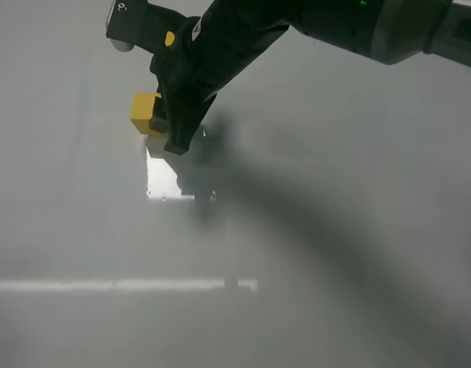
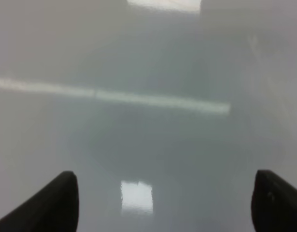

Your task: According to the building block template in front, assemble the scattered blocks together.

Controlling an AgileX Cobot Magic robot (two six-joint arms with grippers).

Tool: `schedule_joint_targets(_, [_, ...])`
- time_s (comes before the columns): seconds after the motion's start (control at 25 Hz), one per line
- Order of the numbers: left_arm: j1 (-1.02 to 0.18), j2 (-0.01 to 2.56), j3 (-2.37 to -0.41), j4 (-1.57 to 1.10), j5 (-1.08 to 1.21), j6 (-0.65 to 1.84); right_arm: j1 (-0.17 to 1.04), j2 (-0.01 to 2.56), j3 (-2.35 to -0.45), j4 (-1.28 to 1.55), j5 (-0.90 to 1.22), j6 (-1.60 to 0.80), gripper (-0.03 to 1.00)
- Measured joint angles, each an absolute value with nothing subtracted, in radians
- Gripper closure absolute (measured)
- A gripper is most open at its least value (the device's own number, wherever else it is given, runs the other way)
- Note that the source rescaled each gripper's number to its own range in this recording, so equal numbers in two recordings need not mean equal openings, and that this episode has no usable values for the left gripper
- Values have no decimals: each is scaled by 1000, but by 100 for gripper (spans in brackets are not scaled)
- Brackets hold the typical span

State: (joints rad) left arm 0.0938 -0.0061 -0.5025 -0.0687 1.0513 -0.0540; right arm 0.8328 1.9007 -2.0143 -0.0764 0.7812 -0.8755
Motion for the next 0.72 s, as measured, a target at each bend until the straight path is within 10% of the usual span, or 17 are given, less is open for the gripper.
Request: schedule_joint_targets(0.72, [94,-6,-503,-69,1051,-54,828,1901,-2014,-76,771,-855,96])
